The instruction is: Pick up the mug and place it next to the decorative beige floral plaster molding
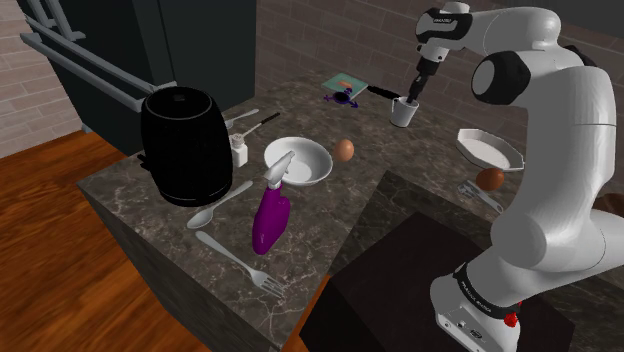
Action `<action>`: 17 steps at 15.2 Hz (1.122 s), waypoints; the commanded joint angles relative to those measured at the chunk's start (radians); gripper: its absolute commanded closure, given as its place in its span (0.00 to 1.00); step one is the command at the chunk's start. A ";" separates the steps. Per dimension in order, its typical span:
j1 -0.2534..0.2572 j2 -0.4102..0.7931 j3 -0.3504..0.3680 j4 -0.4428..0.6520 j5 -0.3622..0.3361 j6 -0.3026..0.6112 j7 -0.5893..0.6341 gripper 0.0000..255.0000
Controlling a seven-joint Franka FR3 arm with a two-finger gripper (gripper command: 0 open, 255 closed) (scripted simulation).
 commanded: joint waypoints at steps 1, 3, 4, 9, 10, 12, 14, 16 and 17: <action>0.000 0.000 0.000 0.000 0.000 0.000 0.000 0.00; 0.000 0.000 0.000 0.000 0.000 0.000 0.000 0.00; 0.000 0.000 0.000 0.000 0.000 0.000 0.000 0.00; -0.024 0.041 0.003 0.201 0.001 -0.157 0.012 0.00; -0.025 0.041 0.003 0.201 0.001 -0.157 0.012 0.00; -0.025 0.041 0.003 0.201 0.001 -0.157 0.012 0.00; -0.025 0.041 0.003 0.201 0.001 -0.157 0.012 0.00; -0.025 0.041 0.003 0.201 0.001 -0.157 0.012 0.00; -0.025 0.041 0.003 0.201 0.001 -0.157 0.012 0.00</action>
